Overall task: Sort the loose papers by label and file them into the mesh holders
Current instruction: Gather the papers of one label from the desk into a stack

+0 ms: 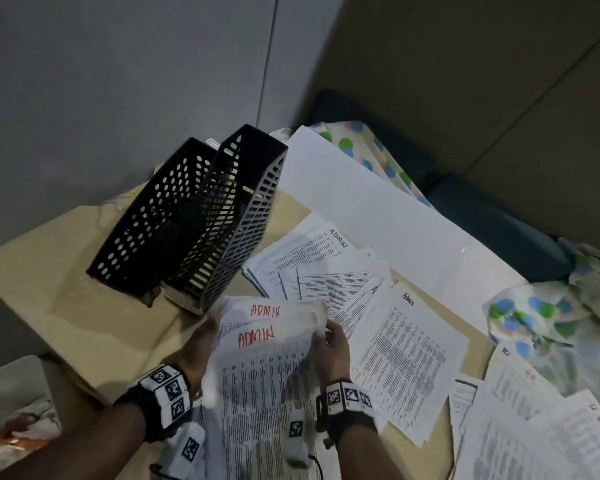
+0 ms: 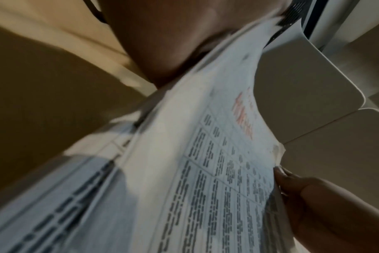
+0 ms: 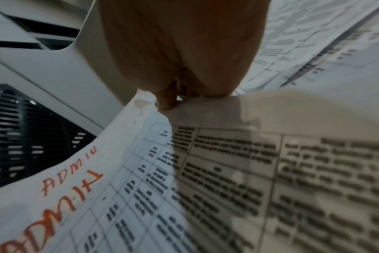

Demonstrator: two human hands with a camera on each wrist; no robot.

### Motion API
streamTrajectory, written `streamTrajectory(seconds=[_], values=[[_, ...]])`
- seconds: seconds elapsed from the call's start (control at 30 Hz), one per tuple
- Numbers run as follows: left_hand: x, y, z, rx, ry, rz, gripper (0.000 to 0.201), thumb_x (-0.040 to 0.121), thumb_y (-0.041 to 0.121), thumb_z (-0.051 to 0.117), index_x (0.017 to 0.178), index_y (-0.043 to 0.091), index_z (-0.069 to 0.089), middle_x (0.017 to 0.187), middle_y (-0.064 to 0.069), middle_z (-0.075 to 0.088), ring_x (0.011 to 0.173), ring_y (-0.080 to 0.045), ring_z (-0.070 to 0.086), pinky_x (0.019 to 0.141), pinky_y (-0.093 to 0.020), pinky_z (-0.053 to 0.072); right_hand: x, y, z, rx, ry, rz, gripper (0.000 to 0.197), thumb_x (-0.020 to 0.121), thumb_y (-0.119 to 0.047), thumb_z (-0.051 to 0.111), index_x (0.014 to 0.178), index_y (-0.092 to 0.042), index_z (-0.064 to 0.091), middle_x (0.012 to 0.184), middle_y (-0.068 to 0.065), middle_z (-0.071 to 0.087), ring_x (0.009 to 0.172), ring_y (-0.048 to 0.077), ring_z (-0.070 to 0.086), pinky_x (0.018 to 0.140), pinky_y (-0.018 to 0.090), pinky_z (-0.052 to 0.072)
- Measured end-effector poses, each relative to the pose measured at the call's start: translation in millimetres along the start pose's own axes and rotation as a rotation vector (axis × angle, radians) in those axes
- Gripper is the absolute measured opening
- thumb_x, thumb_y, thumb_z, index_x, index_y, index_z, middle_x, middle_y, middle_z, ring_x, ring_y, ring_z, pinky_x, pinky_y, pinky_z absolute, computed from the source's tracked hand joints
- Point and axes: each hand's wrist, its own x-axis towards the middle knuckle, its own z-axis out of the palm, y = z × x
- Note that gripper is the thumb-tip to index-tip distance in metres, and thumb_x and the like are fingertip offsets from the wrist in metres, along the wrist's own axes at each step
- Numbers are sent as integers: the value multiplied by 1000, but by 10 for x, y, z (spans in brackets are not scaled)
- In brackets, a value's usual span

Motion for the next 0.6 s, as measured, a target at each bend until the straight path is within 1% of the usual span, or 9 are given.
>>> streamTrajectory(seconds=[0.07,0.1,0.17,0.23,0.3,0.33,0.43,0.5,0.6], values=[[-67,51,46,86,-6,79,48,75,80,41,115,57,53,129,9,57,120,-23,48,106,-52,34,8,12,-16,-68,-37,-23,25,95,-20,49,120,-16,52,102,1,63,92,22,62,86,42,53],[-125,129,100,126,-2,128,34,83,65,49,116,55,50,127,10,57,120,-22,48,104,-50,35,21,24,-17,-117,-64,-44,28,95,-19,48,122,-15,50,104,3,64,92,22,61,85,41,53],[-216,309,192,156,-21,255,58,85,23,66,122,57,37,134,3,50,124,-22,49,101,-50,43,28,29,-26,-137,-136,-67,37,94,-19,51,130,-17,44,118,9,62,99,23,62,89,45,53],[-244,395,248,278,-39,281,77,81,2,62,121,62,34,130,1,53,117,-17,55,93,-39,52,50,42,-40,-77,-174,-123,62,87,-22,64,141,-23,32,142,2,44,123,21,49,104,47,44],[-230,414,267,350,-32,324,72,79,-2,57,108,62,43,115,4,63,104,-9,63,78,-24,56,120,5,-57,-102,-186,-220,82,81,-20,72,147,-27,24,141,-13,28,131,10,30,111,39,33],[-222,414,273,341,-29,328,67,79,-3,57,101,60,47,107,8,65,97,-6,65,70,-20,56,141,-41,-58,-136,-210,-238,83,79,-16,74,146,-31,26,136,-16,28,129,8,30,109,40,36],[-227,477,328,298,-41,357,63,80,-5,55,102,54,50,108,14,62,96,-3,64,72,-22,57,189,-104,-52,-259,-232,-265,59,81,-5,67,126,-40,50,121,-12,44,117,13,48,95,36,53],[-204,482,331,282,-64,368,64,81,-7,53,106,52,52,115,14,59,101,2,62,78,-20,55,180,-108,-85,-239,-213,-264,51,83,5,58,120,-30,60,109,-13,52,110,15,54,88,19,53],[-186,477,336,270,-54,380,55,81,-10,56,94,43,56,111,4,61,97,-10,66,69,-19,57,199,-81,-137,-168,-203,-259,49,85,11,53,117,-24,62,100,-13,57,98,10,55,70,-3,42]])
